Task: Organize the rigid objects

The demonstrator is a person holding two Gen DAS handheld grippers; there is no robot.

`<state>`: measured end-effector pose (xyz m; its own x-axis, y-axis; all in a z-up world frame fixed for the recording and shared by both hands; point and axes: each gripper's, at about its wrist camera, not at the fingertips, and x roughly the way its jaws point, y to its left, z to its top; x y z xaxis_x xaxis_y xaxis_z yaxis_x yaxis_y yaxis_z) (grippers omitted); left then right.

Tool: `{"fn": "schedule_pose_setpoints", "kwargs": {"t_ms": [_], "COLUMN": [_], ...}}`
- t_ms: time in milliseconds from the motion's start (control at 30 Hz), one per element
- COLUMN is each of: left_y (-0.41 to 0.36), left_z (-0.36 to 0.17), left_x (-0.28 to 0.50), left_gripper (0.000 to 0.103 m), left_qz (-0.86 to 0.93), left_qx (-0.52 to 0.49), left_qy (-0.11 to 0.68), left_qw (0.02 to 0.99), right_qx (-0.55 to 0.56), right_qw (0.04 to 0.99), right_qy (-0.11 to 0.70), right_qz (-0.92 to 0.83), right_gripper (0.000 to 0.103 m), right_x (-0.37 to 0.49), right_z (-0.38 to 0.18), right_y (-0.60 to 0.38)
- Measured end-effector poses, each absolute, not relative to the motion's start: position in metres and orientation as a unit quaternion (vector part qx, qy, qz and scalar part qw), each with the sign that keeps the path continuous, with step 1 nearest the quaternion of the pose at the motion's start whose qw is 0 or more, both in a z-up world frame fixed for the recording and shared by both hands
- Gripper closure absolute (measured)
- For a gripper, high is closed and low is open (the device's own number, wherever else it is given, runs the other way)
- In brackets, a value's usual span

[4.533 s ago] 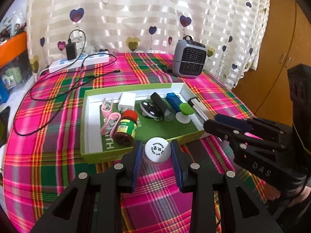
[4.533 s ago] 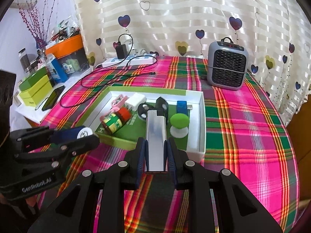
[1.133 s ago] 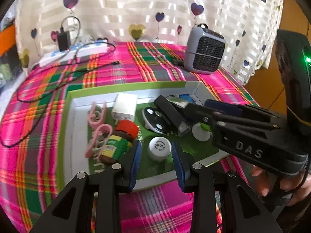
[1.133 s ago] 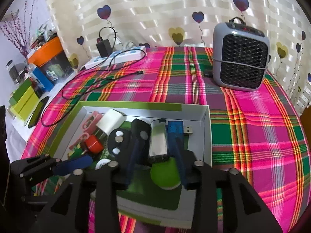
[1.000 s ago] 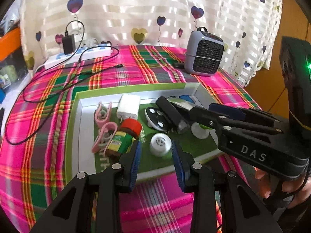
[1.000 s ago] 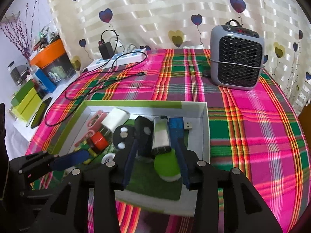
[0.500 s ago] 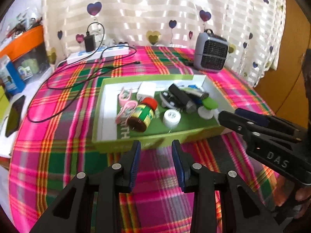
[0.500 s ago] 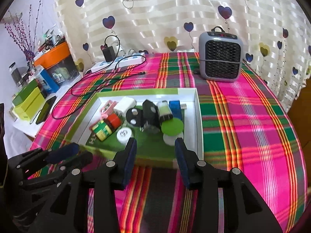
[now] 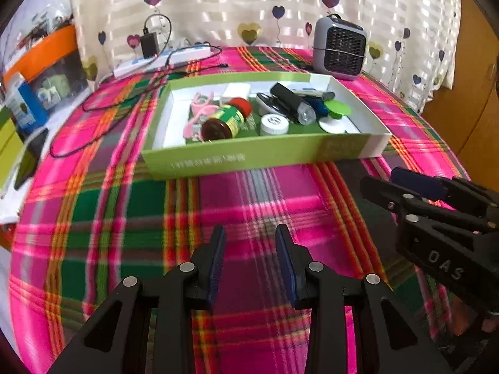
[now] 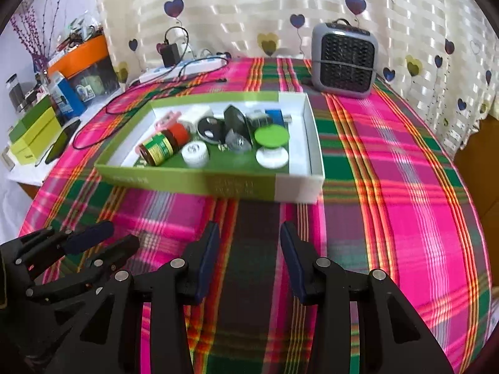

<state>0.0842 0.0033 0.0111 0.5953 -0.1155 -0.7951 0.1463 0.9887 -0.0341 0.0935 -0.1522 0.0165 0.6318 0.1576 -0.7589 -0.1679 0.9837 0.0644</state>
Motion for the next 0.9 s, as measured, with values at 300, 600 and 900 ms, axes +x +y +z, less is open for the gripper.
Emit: {"fn": "schedule_pose_setpoints", "kwargs": {"t_ms": [300, 600, 900], "left_y": [0.004, -0.003, -0.003], "left_z": [0.009, 0.008, 0.007], "left_x": [0.081, 0.077, 0.076], "left_gripper": [0.071, 0.071, 0.07], "left_qz": [-0.051, -0.027, -0.02], "left_qx": [0.016, 0.018, 0.013], "left_qy": [0.441, 0.438, 0.435], "left_qw": [0.896, 0.898, 0.9], "right_qx": [-0.026, -0.025, -0.02], "right_qw": [0.902, 0.9, 0.901], "right_qy": [0.425, 0.432, 0.429], "right_qz": [0.071, 0.059, 0.059], "right_gripper": [0.061, 0.058, 0.057], "right_x": [0.083, 0.08, 0.08], "right_z": [0.008, 0.002, 0.001], "right_y": [-0.152, -0.151, -0.153]}}
